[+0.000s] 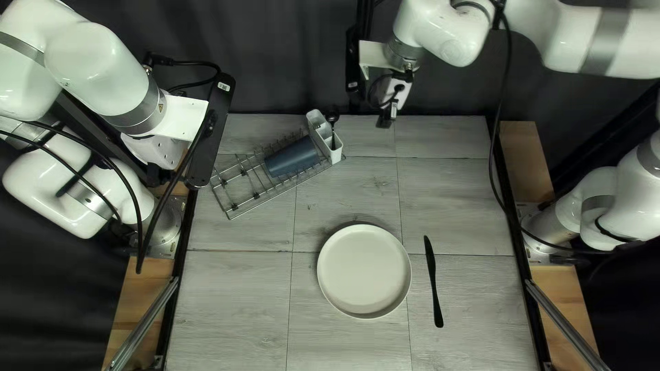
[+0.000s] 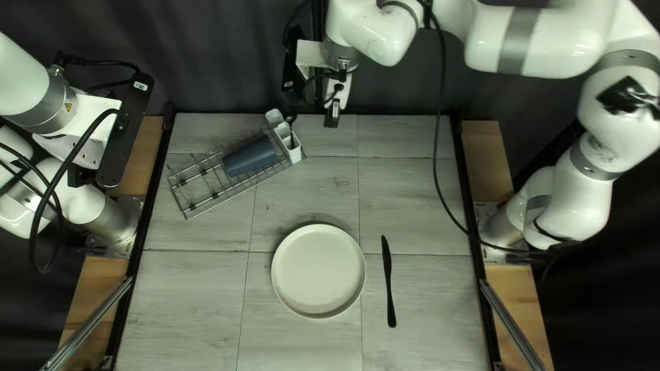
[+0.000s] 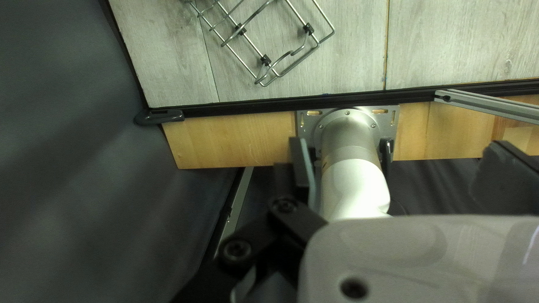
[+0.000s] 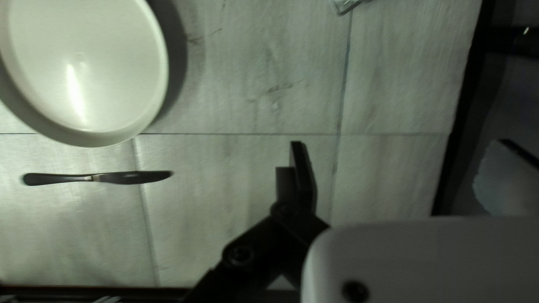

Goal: Pick up and place plate onto table. Place down one fork to the left of the plate. Place spoon and knife to the right of the plate. Place cup above the knife and spoon

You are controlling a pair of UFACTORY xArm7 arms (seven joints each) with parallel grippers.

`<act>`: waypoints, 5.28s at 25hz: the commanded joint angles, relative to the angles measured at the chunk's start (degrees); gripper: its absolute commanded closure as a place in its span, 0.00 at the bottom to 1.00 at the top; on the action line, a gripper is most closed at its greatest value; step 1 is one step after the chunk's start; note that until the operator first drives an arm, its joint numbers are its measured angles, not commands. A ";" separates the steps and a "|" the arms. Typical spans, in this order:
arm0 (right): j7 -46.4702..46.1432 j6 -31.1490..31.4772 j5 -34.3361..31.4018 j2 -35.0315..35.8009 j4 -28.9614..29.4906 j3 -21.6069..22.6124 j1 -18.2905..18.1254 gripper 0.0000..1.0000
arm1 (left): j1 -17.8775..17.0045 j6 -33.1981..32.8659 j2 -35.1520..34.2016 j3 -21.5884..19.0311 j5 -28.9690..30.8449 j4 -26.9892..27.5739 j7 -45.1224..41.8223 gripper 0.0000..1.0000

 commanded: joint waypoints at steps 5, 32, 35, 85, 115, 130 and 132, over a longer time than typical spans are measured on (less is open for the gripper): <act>-7.25 2.48 2.40 17.51 16.11 1.03 -3.85 0.00 | 0.00 0.00 0.00 0.00 0.00 0.00 0.00 0.00; -4.29 12.32 1.84 25.05 31.17 1.56 -2.87 1.00 | 0.00 0.00 0.00 0.00 0.00 0.00 0.00 0.00; -2.45 15.11 0.83 22.16 31.51 0.76 -2.51 1.00 | 0.00 0.00 0.00 0.00 0.00 0.00 0.00 0.00; 11.85 10.76 31.36 -43.86 -49.82 9.43 7.67 1.00 | 0.00 0.00 0.00 0.00 0.00 0.00 0.00 0.00; -12.77 -6.15 44.65 -28.43 -63.69 11.94 12.87 1.00 | 0.00 0.00 0.00 0.00 0.00 0.00 0.00 0.00; -21.90 -12.26 46.65 -25.01 -68.60 9.51 10.65 1.00 | 0.00 0.00 0.00 0.00 0.00 0.00 0.00 0.00; -22.97 -12.77 46.99 -24.57 -69.00 9.19 10.41 1.00 | 0.00 0.00 0.00 0.00 0.00 0.00 0.00 0.00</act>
